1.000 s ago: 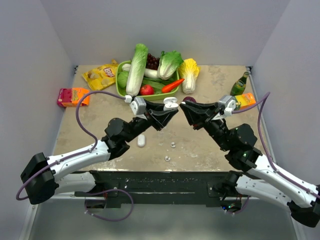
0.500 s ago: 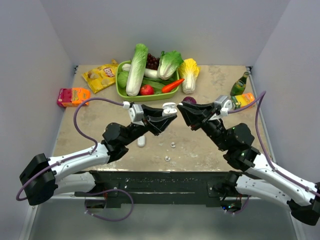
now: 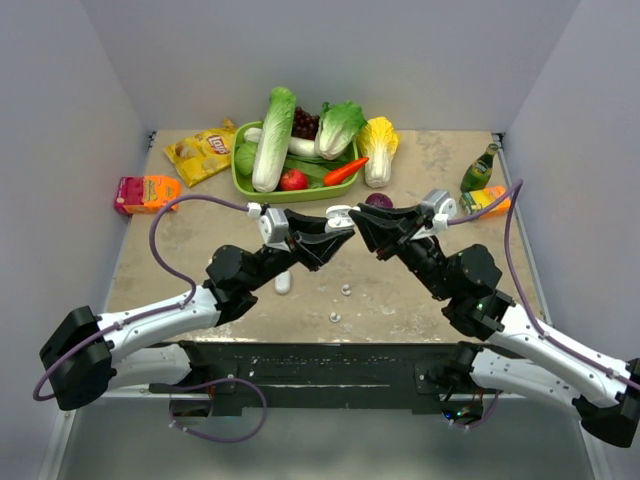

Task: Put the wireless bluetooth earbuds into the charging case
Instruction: Place the earbud in the charging case, then close the charging case.

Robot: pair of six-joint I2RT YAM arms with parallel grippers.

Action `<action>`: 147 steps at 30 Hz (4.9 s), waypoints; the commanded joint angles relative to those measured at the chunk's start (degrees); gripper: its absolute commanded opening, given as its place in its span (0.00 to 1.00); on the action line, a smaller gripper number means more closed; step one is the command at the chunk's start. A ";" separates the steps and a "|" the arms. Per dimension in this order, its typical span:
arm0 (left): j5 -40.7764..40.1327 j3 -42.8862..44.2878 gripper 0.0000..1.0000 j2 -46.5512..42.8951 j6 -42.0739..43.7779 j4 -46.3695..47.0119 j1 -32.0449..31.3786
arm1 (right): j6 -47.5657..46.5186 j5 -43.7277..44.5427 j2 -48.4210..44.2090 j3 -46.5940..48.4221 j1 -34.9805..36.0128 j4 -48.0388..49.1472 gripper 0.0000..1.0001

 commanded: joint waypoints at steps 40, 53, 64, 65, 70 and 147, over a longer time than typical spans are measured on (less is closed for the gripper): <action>-1.33 1.91 0.00 -0.59 1.40 5.27 0.01 | 1.01 -0.55 -0.72 -1.65 1.59 -2.31 0.08; -0.80 1.21 0.00 -0.06 0.87 5.27 -0.16 | 1.89 0.24 0.86 0.55 1.59 -2.49 0.36; -1.15 0.07 0.00 -0.41 0.96 5.36 -0.25 | 5.04 4.71 0.07 3.18 1.59 -3.01 0.61; -1.24 -0.19 0.00 -0.50 0.96 5.45 -0.25 | 5.49 5.15 -0.28 3.36 1.59 -3.01 0.63; -1.85 -0.72 0.00 -1.29 1.22 5.45 -0.25 | 7.51 9.55 -4.66 3.28 1.59 -3.36 0.68; -6.17 5.60 0.00 35.79 -27.70 -19.69 16.71 | 20.08 20.19 1.13 -5.87 1.24 -28.77 0.73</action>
